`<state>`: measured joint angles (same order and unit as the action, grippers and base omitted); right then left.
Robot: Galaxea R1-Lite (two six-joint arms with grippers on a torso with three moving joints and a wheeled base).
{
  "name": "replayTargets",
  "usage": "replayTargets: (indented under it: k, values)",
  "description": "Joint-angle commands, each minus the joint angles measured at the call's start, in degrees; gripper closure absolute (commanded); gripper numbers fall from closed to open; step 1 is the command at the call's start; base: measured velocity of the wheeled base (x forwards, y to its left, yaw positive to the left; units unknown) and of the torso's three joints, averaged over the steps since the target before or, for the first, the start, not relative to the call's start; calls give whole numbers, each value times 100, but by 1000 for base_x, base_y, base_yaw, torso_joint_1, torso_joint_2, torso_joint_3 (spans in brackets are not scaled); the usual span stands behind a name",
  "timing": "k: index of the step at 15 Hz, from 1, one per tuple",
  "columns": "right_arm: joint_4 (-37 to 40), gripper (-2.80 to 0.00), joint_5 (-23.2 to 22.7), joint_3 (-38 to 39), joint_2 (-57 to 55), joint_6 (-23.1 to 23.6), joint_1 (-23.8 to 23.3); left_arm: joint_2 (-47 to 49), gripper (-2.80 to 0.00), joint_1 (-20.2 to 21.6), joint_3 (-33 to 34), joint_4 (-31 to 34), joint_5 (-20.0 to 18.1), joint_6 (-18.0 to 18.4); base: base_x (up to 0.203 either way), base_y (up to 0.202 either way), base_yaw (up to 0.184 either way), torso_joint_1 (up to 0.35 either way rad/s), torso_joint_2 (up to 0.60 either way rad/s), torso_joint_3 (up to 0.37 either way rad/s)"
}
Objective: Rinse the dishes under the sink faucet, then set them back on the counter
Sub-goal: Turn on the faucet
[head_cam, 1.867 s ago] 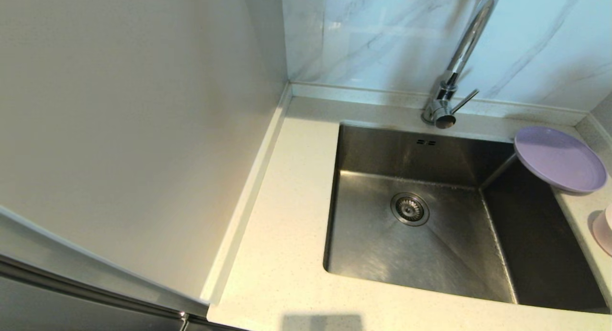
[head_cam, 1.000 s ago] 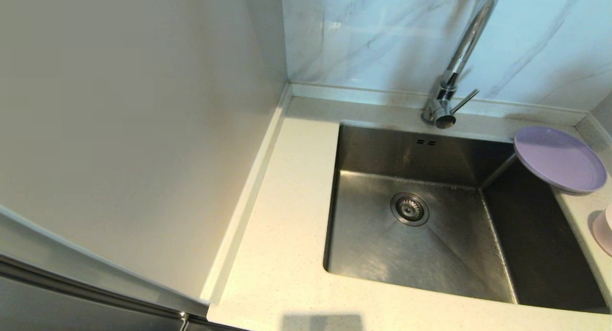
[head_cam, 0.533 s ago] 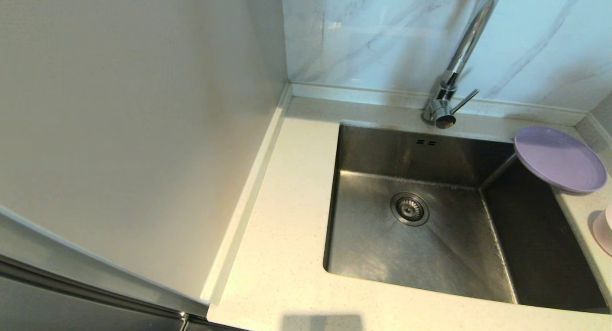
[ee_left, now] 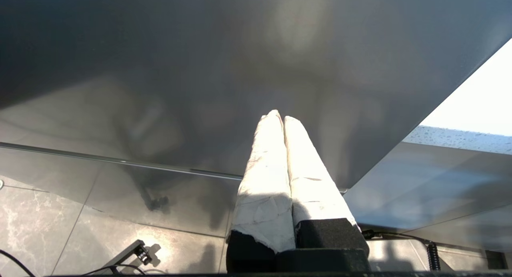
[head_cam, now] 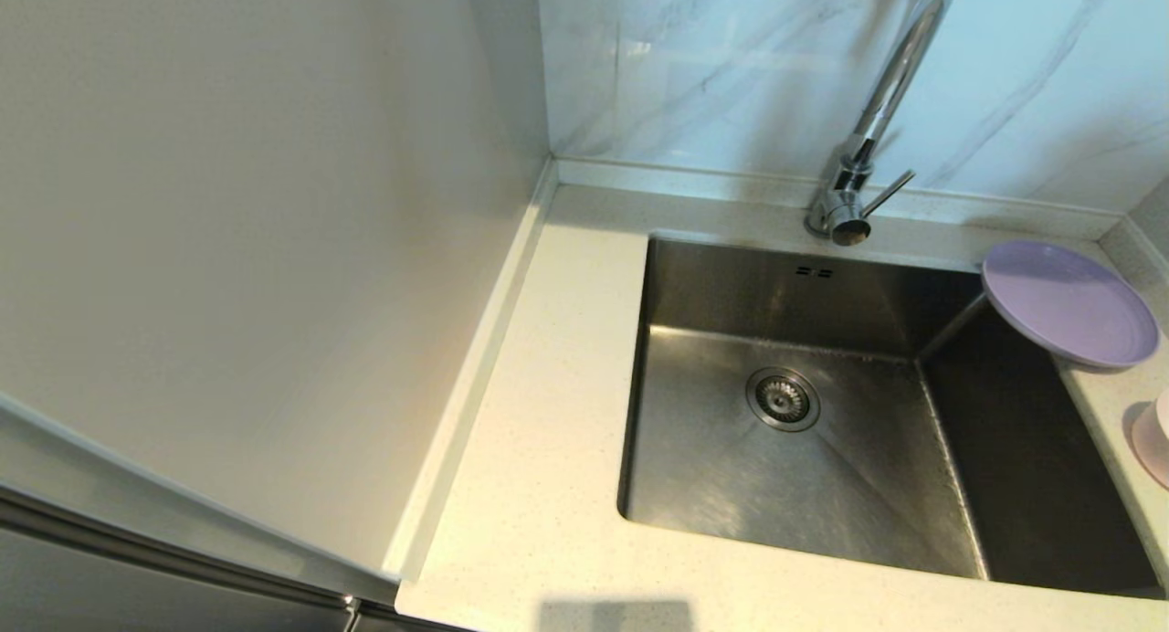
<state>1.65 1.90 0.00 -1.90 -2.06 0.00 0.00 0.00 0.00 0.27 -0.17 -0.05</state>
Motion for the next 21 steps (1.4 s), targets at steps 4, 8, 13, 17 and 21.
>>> replayTargets:
  k: [4,8,13,17,21]
  values:
    - [-76,0,12,-456,-1188,207,-11,0,0,0,0,0,0,-4,0,0,0,0,0,0]
    - [-130,0,12,-1524,-2659,225,-251,0,0,0,0,0,0,-4,0,0,0,0,0,0]
    - [-85,0,25,-4007,-4469,208,-353,0,0,0,0,0,0,-4,0,0,0,0,0,0]
    - [56,0,30,-5345,-5597,190,-564,0,0,0,0,0,0,-4,0,0,0,0,0,0]
    - [1659,0,-57,-6881,-6504,30,-1119,0,0,0,0,0,0,-4,0,0,0,0,0,0]
